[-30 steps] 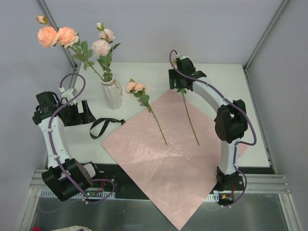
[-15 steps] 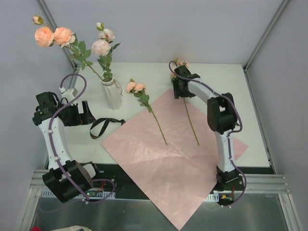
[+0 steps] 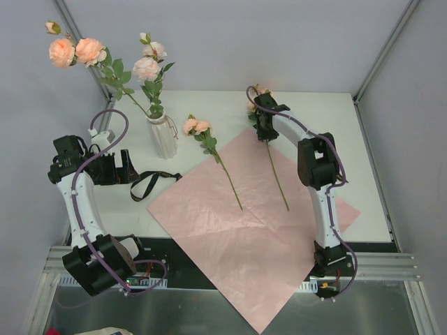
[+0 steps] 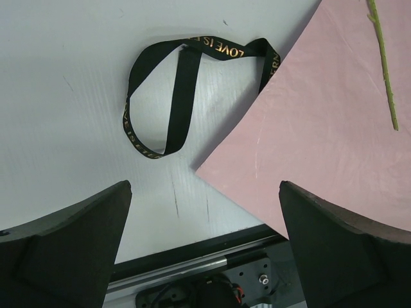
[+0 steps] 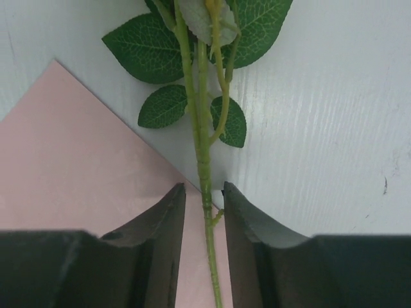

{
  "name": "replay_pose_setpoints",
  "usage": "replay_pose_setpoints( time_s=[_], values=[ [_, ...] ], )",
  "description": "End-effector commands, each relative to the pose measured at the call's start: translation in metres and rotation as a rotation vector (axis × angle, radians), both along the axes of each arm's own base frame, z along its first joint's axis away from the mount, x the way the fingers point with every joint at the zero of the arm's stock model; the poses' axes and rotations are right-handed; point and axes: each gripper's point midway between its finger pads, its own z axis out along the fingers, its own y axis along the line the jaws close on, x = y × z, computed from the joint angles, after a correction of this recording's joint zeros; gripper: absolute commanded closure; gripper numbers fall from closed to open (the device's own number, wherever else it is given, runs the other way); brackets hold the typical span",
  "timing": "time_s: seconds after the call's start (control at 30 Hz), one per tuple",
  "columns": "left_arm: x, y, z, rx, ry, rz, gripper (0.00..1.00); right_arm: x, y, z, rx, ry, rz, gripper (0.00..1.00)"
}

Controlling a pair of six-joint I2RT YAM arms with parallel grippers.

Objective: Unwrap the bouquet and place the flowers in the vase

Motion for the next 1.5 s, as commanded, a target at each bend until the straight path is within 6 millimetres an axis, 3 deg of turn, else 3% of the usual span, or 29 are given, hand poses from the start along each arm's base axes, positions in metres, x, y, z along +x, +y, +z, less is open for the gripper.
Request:
replay_pose_setpoints(
  time_s=[0.0,0.17,0.33,0.43,0.53,0.57,0.6,0.63,0.67,0.73,0.77,0.83,0.93,0.97,1.03,1.07,1.1,1.17,1.2,1.27,1.3,1.37,1.4,1.43,1.47],
  values=[
    [-0.008,-0.002,-0.002,0.018,-0.003,-0.022,0.01,-0.001,0.002,-0.002,0.008,0.026,0.003,0.7],
    [-0.01,-0.001,-0.002,0.038,-0.011,-0.028,0.01,0.001,0.005,-0.002,0.019,0.03,0.004,0.79],
    [-0.011,-0.001,-0.001,0.044,-0.017,-0.027,0.01,0.002,0.008,0.009,0.046,0.016,-0.002,0.95],
    [-0.011,-0.001,0.001,0.052,-0.025,-0.028,0.01,0.004,0.009,0.027,0.065,-0.019,-0.009,0.99],
    [-0.011,-0.001,0.003,0.056,-0.034,-0.03,0.01,0.006,0.015,0.055,0.124,-0.08,-0.011,0.99],
    [-0.012,-0.002,0.003,0.055,-0.034,-0.03,0.01,0.006,0.017,0.076,0.149,-0.119,-0.004,0.99],
    [-0.012,-0.002,0.003,0.054,-0.036,-0.031,0.01,0.003,0.019,0.081,0.166,-0.126,0.004,0.99],
    [-0.012,-0.003,0.003,0.053,-0.036,-0.032,0.01,0.006,0.029,0.094,0.23,-0.161,-0.005,0.99],
    [-0.012,-0.003,0.003,0.054,-0.038,-0.032,0.01,0.003,0.036,0.119,0.269,-0.21,0.012,0.99],
    [-0.012,-0.003,0.004,0.055,-0.041,-0.033,0.01,0.003,0.051,0.145,0.347,-0.273,0.049,0.99],
    [-0.012,-0.003,0.005,0.057,-0.045,-0.032,0.01,-0.002,0.064,0.173,0.389,-0.327,0.085,0.99],
    [-0.012,-0.003,0.006,0.058,-0.047,-0.032,0.01,-0.004,0.085,0.208,0.453,-0.424,0.148,0.99],
    [-0.013,-0.004,0.006,0.056,-0.049,-0.031,0.01,-0.026,0.131,0.28,0.557,-0.59,0.31,0.99],
    [-0.013,-0.004,0.006,0.054,-0.048,-0.03,0.01,-0.043,0.15,0.307,0.568,-0.649,0.389,0.99],
    [-0.012,-0.003,0.006,0.052,-0.044,-0.022,0.01,-0.057,0.171,0.35,0.634,-0.756,0.456,0.99],
    [-0.012,-0.004,0.005,0.044,-0.039,-0.018,0.01,-0.074,0.185,0.373,0.678,-0.806,0.5,0.99],
    [-0.012,-0.004,0.005,0.039,-0.037,-0.015,0.01,-0.081,0.195,0.405,0.732,-0.915,0.534,0.99],
    [-0.011,-0.006,0.003,0.02,-0.026,-0.013,0.01,-0.111,0.216,0.432,0.819,-1.022,0.62,0.99],
    [-0.011,-0.006,0.003,0.016,-0.026,-0.013,0.01,-0.126,0.22,0.473,0.914,-1.189,0.665,0.99],
    [-0.01,-0.007,0.002,0.007,-0.022,-0.015,0.01,-0.15,0.231,0.5,1.006,-1.306,0.71,0.99],
    [-0.011,-0.007,0.002,0.005,-0.019,-0.013,0.01,-0.163,0.229,0.527,1.07,-1.414,0.731,0.99],
    [-0.01,-0.007,0.001,0.003,-0.018,-0.014,0.01,-0.172,0.243,0.538,1.133,-1.468,0.763,0.99],
    [-0.011,-0.007,0.001,0.004,-0.02,-0.014,0.01,-0.18,0.239,0.56,1.17,-1.55,0.772,0.99],
    [-0.011,-0.007,0.0,0.003,-0.015,-0.016,0.01,-0.183,0.24,0.568,1.182,-1.583,0.774,0.99],
    [-0.012,-0.007,0.0,0.008,-0.017,-0.016,0.01,-0.179,0.25,0.562,1.189,-1.584,0.781,0.99]
  ],
)
